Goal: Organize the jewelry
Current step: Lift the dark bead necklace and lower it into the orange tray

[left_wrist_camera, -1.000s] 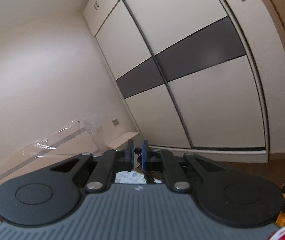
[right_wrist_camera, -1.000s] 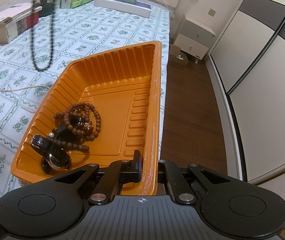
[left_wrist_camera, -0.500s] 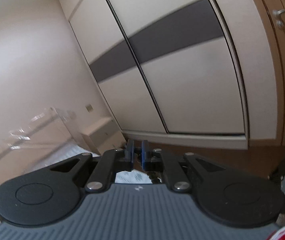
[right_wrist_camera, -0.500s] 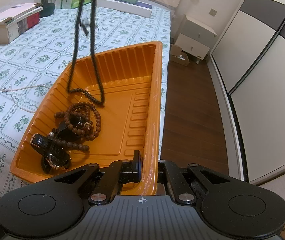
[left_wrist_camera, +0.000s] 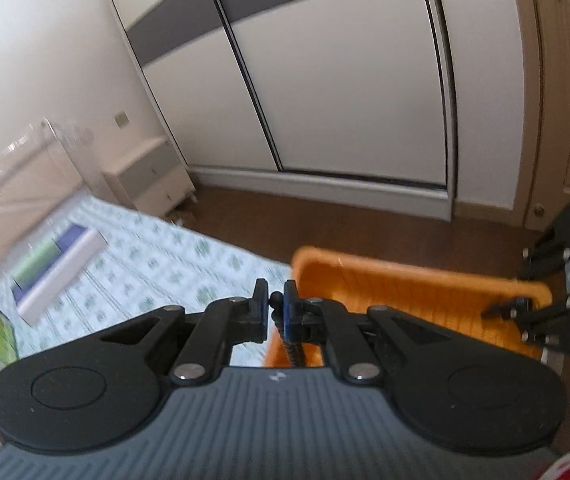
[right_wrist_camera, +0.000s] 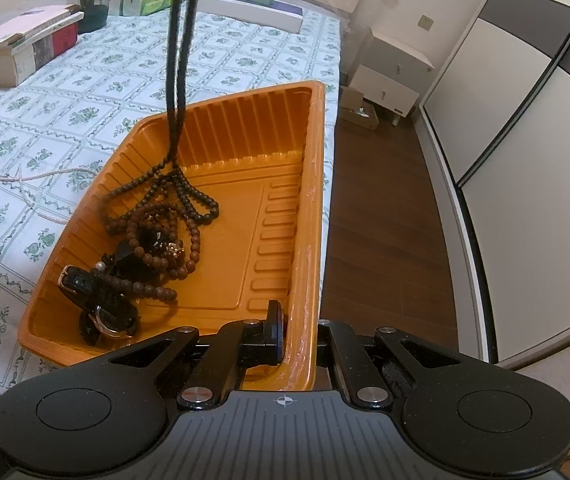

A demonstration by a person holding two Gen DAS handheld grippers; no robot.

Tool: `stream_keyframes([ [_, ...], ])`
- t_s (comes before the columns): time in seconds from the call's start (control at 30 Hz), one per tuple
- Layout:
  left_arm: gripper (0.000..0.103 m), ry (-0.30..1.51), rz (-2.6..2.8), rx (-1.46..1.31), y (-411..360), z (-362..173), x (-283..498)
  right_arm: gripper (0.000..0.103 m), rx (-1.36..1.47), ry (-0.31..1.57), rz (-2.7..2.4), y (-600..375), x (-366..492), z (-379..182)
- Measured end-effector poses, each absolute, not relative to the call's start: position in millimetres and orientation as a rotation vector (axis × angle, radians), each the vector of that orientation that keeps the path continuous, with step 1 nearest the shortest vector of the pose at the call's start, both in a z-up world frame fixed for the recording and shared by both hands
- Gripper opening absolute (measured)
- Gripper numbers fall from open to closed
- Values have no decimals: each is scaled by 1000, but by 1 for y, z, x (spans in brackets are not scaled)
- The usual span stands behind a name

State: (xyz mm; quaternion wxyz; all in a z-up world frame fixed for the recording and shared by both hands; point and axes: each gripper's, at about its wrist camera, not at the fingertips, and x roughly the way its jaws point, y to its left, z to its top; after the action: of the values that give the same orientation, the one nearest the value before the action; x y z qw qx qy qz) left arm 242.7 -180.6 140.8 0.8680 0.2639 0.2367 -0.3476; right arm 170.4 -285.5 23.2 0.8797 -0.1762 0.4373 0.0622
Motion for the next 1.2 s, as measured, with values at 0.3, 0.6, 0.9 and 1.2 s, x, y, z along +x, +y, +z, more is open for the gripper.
stream_keyframes([
  [0.3,6,595,-757,580,-188,97,248,4,-365,916,127,-287,172,21],
  [0.6,6,620,-757,585,-187,89,249,4,-361,918,126,-287,172,20],
  [0.9,21,629,-744,555,-182,88,251,4,-361,918,127,-288,172,20],
  [1.2,21,602,-667,483,-139,99,246,4,-361,918,126,-288,171,20],
])
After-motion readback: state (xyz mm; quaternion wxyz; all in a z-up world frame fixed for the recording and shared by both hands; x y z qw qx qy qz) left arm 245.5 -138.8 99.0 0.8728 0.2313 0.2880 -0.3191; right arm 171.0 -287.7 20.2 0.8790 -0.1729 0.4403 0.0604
